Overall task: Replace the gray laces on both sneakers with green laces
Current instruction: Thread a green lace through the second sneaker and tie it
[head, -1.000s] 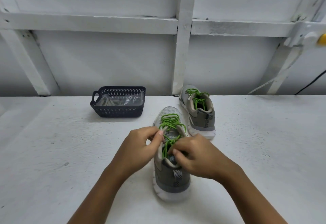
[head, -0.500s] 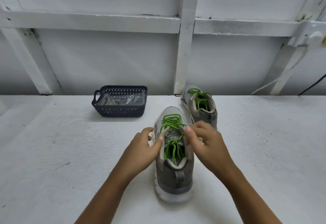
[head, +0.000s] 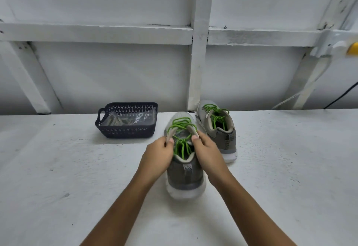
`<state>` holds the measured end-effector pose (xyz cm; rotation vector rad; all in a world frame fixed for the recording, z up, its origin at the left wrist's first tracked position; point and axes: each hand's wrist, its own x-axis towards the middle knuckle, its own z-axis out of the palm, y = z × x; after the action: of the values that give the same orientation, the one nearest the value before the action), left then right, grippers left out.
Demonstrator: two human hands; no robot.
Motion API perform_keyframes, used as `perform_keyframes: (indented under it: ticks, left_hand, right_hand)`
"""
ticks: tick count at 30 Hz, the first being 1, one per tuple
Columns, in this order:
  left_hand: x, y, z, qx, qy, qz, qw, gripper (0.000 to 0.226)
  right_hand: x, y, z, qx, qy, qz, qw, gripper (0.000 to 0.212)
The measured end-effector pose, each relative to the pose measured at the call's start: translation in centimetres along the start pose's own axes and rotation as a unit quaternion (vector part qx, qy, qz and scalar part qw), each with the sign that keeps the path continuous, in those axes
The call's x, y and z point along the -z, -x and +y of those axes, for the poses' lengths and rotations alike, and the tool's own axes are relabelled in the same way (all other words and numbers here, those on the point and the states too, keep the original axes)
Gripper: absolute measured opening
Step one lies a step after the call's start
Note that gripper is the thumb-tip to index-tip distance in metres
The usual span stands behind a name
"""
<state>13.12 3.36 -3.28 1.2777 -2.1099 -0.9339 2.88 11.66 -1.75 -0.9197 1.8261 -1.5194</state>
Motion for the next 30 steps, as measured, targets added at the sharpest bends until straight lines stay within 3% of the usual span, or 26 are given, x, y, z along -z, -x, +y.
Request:
perform_keyframes:
  ticks: [4,11,16,18,21,23,24,26,28,30]
  left_hand:
    - [-0.9,-4.4,0.6,0.0,-0.001,0.0,1.0,0.033]
    - [-2.6,-7.6,0.2,0.029,-0.032,-0.007,0.999,0.033]
    - [-2.5,-7.0,-0.2,0.007,0.032,-0.002,0.999,0.035]
    - [-2.4,-5.9,-0.2,-0.005,0.078,0.003,0.997,0.037]
    - [-2.8,-3.6,-0.5,-0.04,0.173,0.019,0.984,0.046]
    - [-3.8,-2.1,-1.1,-0.068,0.21,0.021,0.975,0.06]
    - [-4.4,-1.4,-1.4,-0.073,0.217,0.018,0.973,0.069]
    - [-5.8,-0.5,-2.2,-0.054,0.21,0.012,0.976,0.095]
    - [-6.8,-0.1,-2.6,-0.026,0.196,0.002,0.98,0.117]
    - [-7.5,0.0,-2.5,-0.022,0.187,0.011,0.982,0.123]
  right_hand:
    - [-0.2,-3.9,-0.4,0.011,-0.001,0.002,1.0,0.032]
    - [-0.5,-6.9,0.0,-0.007,-0.039,-0.018,0.999,0.032]
    - [0.1,-6.1,0.0,0.038,0.068,-0.015,0.997,0.038]
    - [0.9,-5.6,0.7,0.141,0.171,0.063,0.973,0.032]
    - [2.8,-4.6,2.1,0.339,0.225,0.223,0.886,0.028]
    - [4.3,-4.0,3.2,0.367,0.259,0.32,0.834,0.027]
    - [4.9,-3.9,3.9,0.346,0.268,0.352,0.828,0.031]
    - [5.7,-3.9,5.1,0.278,0.266,0.361,0.849,0.053]
    - [5.6,-4.0,6.5,0.201,0.238,0.312,0.898,0.083]
    - [5.4,-4.1,7.7,0.125,0.184,0.255,0.941,0.104]
